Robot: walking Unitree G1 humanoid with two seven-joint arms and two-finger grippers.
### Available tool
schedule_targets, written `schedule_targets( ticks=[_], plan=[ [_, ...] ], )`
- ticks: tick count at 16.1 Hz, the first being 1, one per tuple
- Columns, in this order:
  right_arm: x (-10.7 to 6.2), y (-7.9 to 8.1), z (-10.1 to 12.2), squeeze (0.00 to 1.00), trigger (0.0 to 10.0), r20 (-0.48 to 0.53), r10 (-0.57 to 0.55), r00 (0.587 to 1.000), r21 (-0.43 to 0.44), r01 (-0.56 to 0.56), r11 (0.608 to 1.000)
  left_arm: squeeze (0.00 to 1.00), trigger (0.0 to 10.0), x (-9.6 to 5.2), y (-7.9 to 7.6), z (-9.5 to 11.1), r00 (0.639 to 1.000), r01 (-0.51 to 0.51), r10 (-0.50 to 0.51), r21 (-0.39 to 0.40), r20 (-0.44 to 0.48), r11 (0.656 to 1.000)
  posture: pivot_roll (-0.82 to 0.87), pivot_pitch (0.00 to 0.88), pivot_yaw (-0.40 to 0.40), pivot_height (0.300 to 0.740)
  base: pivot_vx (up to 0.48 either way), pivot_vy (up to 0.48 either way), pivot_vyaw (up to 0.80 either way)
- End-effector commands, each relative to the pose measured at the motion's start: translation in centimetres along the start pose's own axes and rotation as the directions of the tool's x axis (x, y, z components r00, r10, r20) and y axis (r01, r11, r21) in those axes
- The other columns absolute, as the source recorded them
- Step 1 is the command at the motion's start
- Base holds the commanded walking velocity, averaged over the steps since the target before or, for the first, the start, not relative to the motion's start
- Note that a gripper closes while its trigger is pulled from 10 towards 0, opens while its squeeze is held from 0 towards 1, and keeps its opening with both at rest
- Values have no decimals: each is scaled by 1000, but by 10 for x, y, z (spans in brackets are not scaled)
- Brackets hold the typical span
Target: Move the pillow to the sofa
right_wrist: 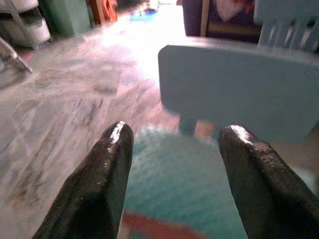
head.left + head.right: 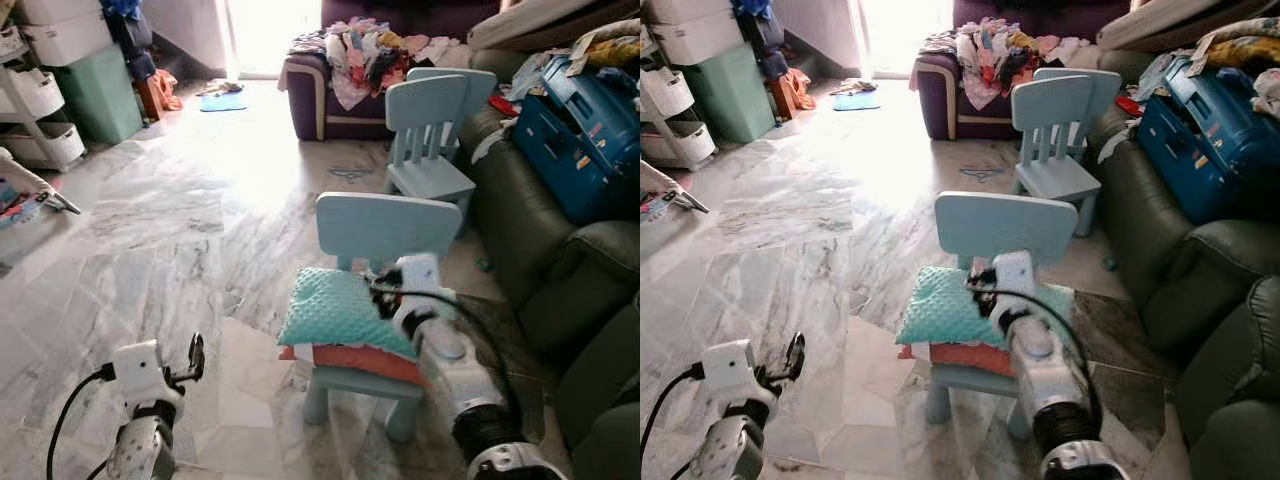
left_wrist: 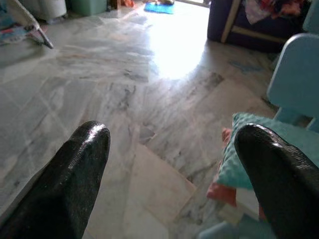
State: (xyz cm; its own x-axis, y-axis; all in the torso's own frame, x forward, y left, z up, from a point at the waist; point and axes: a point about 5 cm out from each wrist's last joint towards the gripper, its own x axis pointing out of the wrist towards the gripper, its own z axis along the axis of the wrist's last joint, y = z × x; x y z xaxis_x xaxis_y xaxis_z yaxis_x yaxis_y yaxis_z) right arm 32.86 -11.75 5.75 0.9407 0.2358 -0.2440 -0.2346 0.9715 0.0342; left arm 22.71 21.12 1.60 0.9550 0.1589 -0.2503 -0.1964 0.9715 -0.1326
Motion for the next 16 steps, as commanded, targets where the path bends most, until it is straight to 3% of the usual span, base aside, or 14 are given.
schedule_targets(
  ticks=[1, 11, 16],
  plan=[
    [3, -4, 6, 0, 10000, 19, -16, 1000, 7, 16, 1000, 0, 10000, 1, -1, 4, 1000, 15, -15, 14, 4, 1000, -36, 0, 20, 740, 0, 0, 0],
    [5, -4, 7, 0, 10000, 37, -11, 999, -8, 11, 1000, 0, 10000, 3, -4, 7, 1000, 11, -11, -9, -2, 1000, -60, 0, 18, 740, 0, 0, 0],
    [5, -6, 5, 0, 10000, 25, -28, 999, 0, 28, 1000, 0, 10000, 5, -6, 7, 1000, 24, -24, -17, -6, 1000, -72, 0, 21, 740, 0, 0, -745]
  ],
)
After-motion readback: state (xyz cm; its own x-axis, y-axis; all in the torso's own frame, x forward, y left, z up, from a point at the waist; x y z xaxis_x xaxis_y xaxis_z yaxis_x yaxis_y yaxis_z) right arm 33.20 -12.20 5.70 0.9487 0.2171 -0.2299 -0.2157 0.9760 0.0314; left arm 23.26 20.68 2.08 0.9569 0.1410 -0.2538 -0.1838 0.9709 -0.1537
